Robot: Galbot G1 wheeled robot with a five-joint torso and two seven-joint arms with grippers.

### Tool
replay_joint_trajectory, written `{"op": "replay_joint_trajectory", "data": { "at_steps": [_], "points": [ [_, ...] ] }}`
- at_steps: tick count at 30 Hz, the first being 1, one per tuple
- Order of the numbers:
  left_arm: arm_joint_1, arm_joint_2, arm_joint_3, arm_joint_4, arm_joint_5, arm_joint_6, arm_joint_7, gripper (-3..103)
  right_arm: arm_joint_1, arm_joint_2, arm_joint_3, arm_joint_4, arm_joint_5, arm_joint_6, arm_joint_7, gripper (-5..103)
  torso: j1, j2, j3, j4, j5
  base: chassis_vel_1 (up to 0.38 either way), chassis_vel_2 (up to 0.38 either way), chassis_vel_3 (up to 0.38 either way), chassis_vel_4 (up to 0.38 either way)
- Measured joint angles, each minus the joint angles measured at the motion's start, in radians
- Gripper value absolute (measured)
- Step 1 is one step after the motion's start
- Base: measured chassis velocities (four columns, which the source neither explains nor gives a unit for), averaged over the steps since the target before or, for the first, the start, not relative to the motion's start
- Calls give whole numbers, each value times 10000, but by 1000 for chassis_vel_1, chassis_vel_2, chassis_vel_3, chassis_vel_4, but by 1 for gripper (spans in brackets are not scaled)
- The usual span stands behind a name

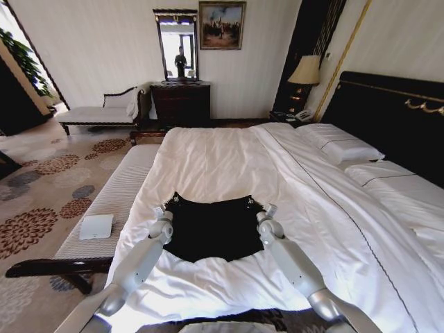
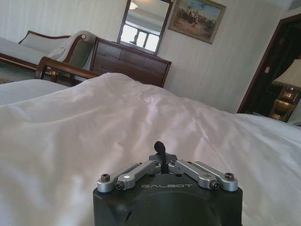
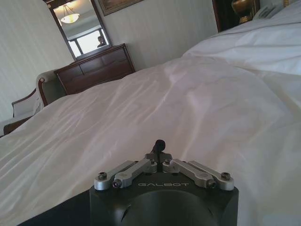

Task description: Fold the clothes on the bed.

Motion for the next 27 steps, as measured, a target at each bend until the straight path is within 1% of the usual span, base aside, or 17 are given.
{"op": "replay_joint_trajectory", "data": {
  "at_steps": [2, 5, 6, 7, 8, 9, 11, 12, 14, 16, 17, 18, 19, 20, 21, 22, 27],
  "points": [
    [64, 0, -63, 4, 34, -50, 42, 1, -58, 0, 17, -14, -168, 126, -1, 0, 0, 0, 0, 0, 0, 0, 0, 0, 0],
    [403, 82, -212, -132, 262, -199, 215, 1, -400, -33, 148, -18, -835, 589, -99, 0, -1, 0, 0, 1, -1, 0, 0, 0, 0],
    [403, 82, -212, -132, 262, -199, 215, 1, -400, -33, 148, -18, -835, 589, -99, 0, -1, 0, 0, 1, -1, 0, 0, 0, 0],
    [528, 129, -237, -220, 364, -251, 284, 1, -553, -47, 204, -8, -1045, 731, -143, 0, -2, 0, -1, 0, 0, 0, 0, 0, 0],
    [667, 172, -255, -311, 466, -312, 357, 1, -720, -55, 259, 15, -1281, 900, -199, 0, -2, 0, -1, -1, 2, 0, 0, 0, 0],
    [880, 206, -269, -413, 606, -418, 465, 1, -1042, -44, 392, 52, -1777, 1281, -297, 0, -2, 1, -1, 0, 0, 0, 0, 0, 0],
    [1074, 194, -315, -480, 821, -568, 528, 1, -1359, 9, 537, 107, -2232, 1628, -367, 0, -3, 0, -1, 0, -1, 0, 0, 0, 0],
    [1074, 194, -315, -480, 821, -568, 528, 1, -1359, 9, 537, 107, -2232, 1628, -367, 0, -3, 0, -1, 0, -1, 0, 0, 0, 0],
    [1316, 172, -382, -624, 1094, -803, 599, 1, -1805, 87, 760, 261, -2792, 2084, -429, 0, -3, 1, -2, 0, 0, 0, 0, 0, 0],
    [1497, 161, -421, -776, 1197, -963, 608, 1, -2113, 115, 904, 426, -3221, 2300, -479, 0, -2, 1, -1, -1, 1, 0, 0, 0, 0],
    [1497, 161, -421, -776, 1197, -963, 608, 1, -2113, 115, 904, 426, -3221, 2300, -479, 0, -2, 1, -1, -1, 1, 0, 0, 0, 0],
    [1616, 151, -471, -879, 1198, -1030, 609, 1, -2264, 109, 967, 548, -3441, 2327, -519, 0, -2, 0, -2, -2, 1, 0, 0, 0, 0],
    [1687, 137, -508, -930, 1199, -1075, 610, 1, -2371, 107, 1005, 625, -3672, 2392, -541, 0, -2, 1, -2, -2, 0, 0, 0, 0, 0],
    [1907, 81, -645, -1039, 1258, -1273, 628, 1, -2570, 143, 1095, 726, -4420, 2643, -567, 0, -3, 1, -2, -3, -1, 0, 0, 0, 0],
    [2020, 66, -713, -1105, 1292, -1343, 631, 1, -2663, 170, 1144, 795, -4808, 2766, -565, 0, -3, 1, -2, -3, -1, 0, 0, 0, 0],
    [2020, 66, -713, -1105, 1292, -1343, 631, 1, -2663, 170, 1144, 795, -4808, 2766, -565, 0, -3, 1, -2, -3, -1, 0, 0, 0, 0],
    [2796, 257, -1109, -1972, 1329, -1533, 680, 1, -3061, 273, 1438, 1232, -6194, 3367, -331, 0, -2, 1, -2, -1, -1, 0, 0, 0, 0]
  ]
}}
